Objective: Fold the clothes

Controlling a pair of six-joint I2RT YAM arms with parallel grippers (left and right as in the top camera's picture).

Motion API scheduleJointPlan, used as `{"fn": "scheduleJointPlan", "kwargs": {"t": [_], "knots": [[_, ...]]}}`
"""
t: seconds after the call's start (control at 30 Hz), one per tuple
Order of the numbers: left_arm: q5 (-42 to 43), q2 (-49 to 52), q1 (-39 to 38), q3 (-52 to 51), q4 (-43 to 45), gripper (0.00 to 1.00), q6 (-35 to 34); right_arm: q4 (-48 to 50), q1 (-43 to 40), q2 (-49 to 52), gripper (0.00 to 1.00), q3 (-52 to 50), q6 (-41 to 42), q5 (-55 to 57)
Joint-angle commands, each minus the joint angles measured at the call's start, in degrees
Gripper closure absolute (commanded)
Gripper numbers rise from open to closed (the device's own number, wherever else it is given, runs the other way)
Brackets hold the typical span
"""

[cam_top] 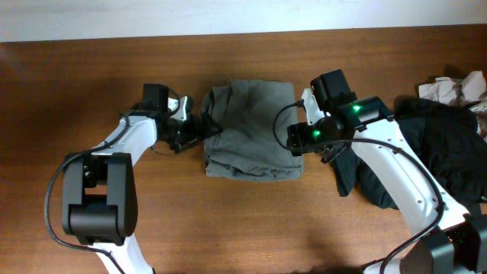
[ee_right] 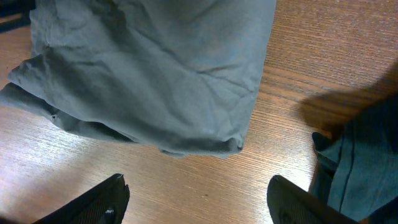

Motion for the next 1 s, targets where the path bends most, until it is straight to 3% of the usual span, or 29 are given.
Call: {"fn": "scheduleJointPlan", "kwargs": {"t": [0.0, 0.4, 0.53, 0.67, 0.97], "knots": [[1.2, 2.32, -2.89, -0.5, 0.85, 0.01, -1.22, 0.02, 0.07, -0.83, 0.25, -0.09, -0.2, 0.72], [-4.04, 4.33, -8.68, -0.5, 3.5, 0.02, -7.28, 0.0, 0.07, -0.83, 0.28, -0.09, -0.17, 0.7], [-4.0, 6.05, -8.66, -0.5, 4.07, 0.11, -9.62, -0.02, 0.07, -0.83, 0.3, -0.09, -0.17, 0.7], [-3.45, 7.19, -8.66, -0.48, 4.79, 0.44, -11.76, 0.0, 0.07, -0.83, 0.31, -0.09, -0.15, 0.68], [0.59, 7.37, -8.66, -0.5, 9.05, 0.51, -17.81, -0.52, 0.07, -0.85, 0.32, -0.09, -0.15, 0.66]]}}
